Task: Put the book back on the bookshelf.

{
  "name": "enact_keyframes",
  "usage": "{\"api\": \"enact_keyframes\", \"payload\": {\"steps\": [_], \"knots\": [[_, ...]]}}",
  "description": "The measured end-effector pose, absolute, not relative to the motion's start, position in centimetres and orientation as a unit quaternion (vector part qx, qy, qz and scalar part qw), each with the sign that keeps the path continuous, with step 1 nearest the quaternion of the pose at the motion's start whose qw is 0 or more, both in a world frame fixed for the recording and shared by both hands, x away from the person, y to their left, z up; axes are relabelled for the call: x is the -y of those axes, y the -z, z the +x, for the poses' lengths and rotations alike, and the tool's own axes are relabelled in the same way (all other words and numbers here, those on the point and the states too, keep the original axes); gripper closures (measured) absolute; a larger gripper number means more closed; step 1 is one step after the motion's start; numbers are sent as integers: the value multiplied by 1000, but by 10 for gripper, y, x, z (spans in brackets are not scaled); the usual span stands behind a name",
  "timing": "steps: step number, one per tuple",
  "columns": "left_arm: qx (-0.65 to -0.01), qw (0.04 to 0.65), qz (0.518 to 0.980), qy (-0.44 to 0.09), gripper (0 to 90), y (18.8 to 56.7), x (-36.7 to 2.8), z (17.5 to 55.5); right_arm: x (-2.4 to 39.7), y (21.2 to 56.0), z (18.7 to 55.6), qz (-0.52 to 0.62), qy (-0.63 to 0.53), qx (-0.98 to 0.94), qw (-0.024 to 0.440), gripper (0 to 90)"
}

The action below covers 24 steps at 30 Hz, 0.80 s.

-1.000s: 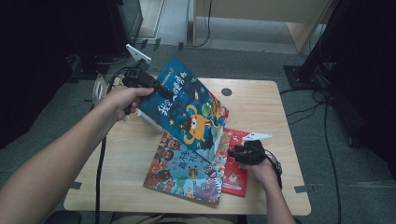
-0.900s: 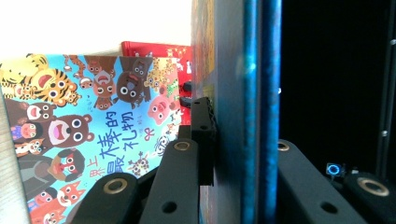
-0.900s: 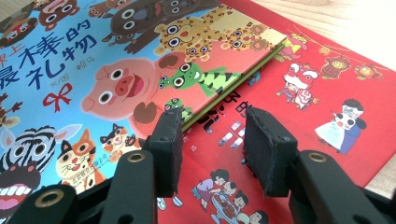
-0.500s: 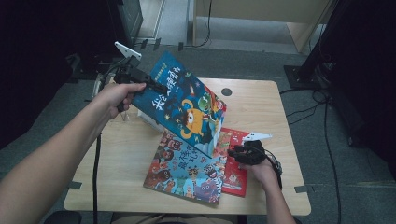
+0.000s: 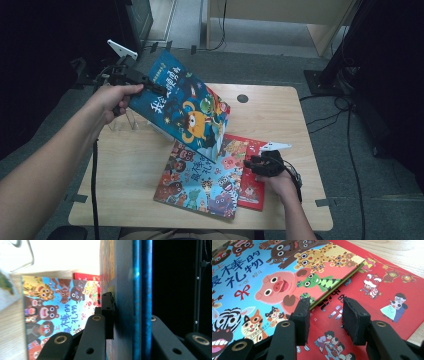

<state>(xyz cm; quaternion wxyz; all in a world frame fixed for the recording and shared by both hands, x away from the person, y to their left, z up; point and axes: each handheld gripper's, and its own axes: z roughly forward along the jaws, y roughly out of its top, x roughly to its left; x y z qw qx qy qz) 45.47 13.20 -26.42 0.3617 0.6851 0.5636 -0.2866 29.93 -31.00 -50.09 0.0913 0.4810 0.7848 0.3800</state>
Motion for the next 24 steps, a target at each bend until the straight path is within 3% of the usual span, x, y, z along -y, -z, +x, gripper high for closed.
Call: {"api": "enact_keyframes", "payload": {"steps": [24], "knots": [[-598, 393, 658, 233, 813, 204, -213, 464, 310, 501, 299, 481, -382, -784, 93, 576]]}}
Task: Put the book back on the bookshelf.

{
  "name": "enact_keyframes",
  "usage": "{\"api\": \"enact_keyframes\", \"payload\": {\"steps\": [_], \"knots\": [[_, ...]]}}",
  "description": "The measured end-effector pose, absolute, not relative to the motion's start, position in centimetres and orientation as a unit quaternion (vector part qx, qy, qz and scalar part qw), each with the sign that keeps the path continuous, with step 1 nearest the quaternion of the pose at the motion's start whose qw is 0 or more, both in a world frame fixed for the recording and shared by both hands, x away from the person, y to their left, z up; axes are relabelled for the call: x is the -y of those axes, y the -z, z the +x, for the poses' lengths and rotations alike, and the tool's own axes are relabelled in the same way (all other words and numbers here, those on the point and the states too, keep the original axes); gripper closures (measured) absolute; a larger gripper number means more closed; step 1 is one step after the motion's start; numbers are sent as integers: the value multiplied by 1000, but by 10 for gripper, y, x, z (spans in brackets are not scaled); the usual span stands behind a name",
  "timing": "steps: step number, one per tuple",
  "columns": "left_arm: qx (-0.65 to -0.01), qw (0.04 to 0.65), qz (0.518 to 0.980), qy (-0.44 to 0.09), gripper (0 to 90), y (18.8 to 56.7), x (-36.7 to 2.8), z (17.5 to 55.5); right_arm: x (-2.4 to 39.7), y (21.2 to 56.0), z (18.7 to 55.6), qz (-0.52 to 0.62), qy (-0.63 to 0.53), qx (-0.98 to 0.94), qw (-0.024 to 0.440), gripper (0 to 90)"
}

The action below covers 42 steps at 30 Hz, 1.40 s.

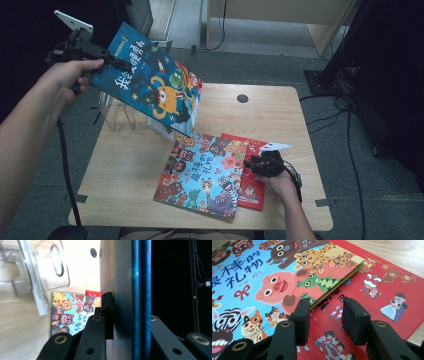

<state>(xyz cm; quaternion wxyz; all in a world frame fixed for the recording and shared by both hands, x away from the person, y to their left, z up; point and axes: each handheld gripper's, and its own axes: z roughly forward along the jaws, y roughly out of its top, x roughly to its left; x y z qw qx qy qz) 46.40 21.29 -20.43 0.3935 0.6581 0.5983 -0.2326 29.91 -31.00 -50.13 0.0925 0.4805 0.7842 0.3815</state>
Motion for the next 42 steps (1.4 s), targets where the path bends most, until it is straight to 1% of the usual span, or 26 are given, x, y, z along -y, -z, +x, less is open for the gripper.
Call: {"api": "enact_keyframes", "payload": {"steps": [9, 25, 42], "knots": [[-617, 398, 646, 210, 812, 196, -243, 460, 310, 501, 299, 480, -381, -785, 93, 576], [-643, 401, 621, 201, 813, 191, -283, 456, 310, 501, 299, 481, -381, -784, 93, 576], [-668, 393, 607, 175, 812, 191, -325, 449, 310, 502, 299, 480, -382, -784, 94, 576]]}}
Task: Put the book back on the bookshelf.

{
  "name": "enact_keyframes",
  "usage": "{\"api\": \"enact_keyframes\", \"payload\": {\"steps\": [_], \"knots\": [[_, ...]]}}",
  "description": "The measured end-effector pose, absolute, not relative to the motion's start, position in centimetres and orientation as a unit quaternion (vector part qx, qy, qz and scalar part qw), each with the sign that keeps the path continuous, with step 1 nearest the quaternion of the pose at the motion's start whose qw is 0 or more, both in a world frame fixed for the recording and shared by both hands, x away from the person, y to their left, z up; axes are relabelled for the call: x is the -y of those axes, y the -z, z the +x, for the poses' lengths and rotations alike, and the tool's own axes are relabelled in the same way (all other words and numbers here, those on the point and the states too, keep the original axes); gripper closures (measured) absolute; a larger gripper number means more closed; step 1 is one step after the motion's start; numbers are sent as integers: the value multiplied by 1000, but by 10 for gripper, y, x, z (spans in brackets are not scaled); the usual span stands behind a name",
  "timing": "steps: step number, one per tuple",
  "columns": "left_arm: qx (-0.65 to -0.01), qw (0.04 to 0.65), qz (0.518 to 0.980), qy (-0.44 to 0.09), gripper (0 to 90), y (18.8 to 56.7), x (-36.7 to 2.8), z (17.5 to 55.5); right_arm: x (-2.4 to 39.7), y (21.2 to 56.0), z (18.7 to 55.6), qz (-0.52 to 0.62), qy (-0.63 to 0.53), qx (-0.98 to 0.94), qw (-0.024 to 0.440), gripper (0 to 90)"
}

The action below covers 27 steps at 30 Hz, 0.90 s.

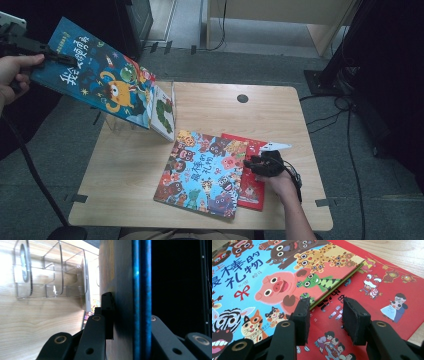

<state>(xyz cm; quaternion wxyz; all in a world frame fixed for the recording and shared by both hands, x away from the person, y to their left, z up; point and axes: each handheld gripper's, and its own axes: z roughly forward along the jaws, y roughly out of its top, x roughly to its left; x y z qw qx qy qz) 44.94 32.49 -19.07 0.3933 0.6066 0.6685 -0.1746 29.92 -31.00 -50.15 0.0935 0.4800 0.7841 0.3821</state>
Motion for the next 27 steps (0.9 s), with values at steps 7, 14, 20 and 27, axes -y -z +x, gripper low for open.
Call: {"api": "enact_keyframes", "payload": {"steps": [7, 14, 20, 27], "knots": [[-674, 390, 604, 170, 813, 195, -342, 450, 310, 502, 300, 477, -383, -785, 96, 575], [-685, 376, 605, 155, 813, 193, -356, 451, 309, 502, 301, 478, -384, -785, 94, 575], [-693, 371, 601, 145, 812, 191, -370, 447, 309, 502, 301, 476, -384, -785, 96, 576], [-700, 364, 599, 138, 812, 188, -380, 442, 309, 502, 301, 477, -383, -785, 97, 575]]}}
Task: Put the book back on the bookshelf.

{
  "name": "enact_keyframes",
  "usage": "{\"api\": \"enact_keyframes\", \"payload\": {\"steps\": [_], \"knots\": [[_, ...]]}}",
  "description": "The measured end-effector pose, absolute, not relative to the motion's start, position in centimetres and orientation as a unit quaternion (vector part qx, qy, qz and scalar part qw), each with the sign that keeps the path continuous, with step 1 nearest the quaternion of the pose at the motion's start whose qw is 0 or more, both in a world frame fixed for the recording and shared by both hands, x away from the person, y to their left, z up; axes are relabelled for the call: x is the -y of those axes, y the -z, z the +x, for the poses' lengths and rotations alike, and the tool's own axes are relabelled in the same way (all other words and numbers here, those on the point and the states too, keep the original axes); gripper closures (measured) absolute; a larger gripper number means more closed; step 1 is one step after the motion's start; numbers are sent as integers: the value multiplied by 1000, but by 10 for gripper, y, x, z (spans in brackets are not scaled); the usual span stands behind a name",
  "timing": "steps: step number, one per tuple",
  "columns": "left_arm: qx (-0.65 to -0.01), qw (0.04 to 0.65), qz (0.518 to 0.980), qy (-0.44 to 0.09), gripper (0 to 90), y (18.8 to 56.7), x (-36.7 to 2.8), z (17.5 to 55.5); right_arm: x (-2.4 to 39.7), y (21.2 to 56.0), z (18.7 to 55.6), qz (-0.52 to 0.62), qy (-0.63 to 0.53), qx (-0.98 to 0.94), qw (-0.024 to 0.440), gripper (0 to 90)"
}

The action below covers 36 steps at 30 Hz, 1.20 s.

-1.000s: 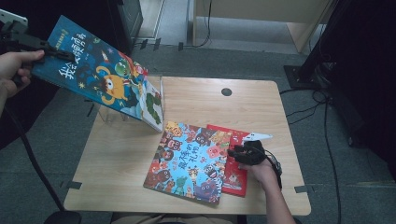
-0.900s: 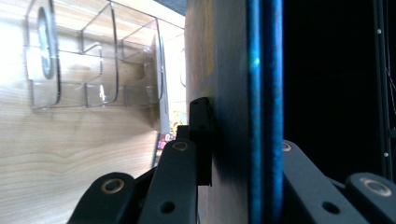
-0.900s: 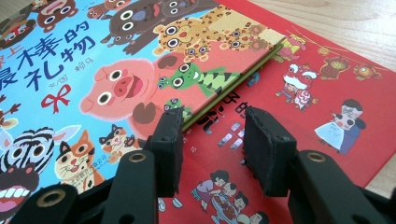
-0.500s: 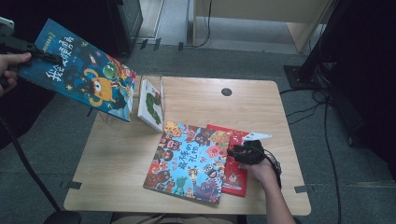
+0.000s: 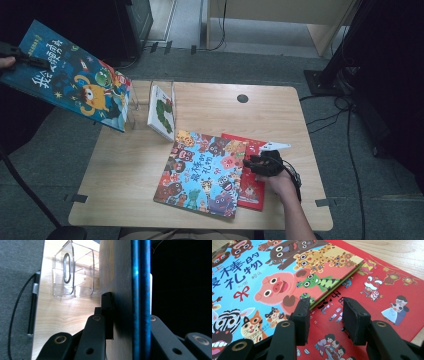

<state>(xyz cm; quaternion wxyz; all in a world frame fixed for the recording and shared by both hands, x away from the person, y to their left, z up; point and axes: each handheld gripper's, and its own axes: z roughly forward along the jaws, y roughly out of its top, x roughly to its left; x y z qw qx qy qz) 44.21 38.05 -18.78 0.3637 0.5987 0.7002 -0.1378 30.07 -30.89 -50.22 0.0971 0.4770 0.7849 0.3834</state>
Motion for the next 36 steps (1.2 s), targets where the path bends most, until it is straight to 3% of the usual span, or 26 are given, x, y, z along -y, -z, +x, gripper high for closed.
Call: {"api": "enact_keyframes", "payload": {"steps": [13, 36], "knots": [[-711, 348, 600, 115, 812, 193, -394, 440, 309, 502, 301, 477, -383, -785, 97, 575], [-711, 312, 621, 106, 811, 247, -366, 468, 309, 502, 301, 475, -385, -785, 95, 576]]}}
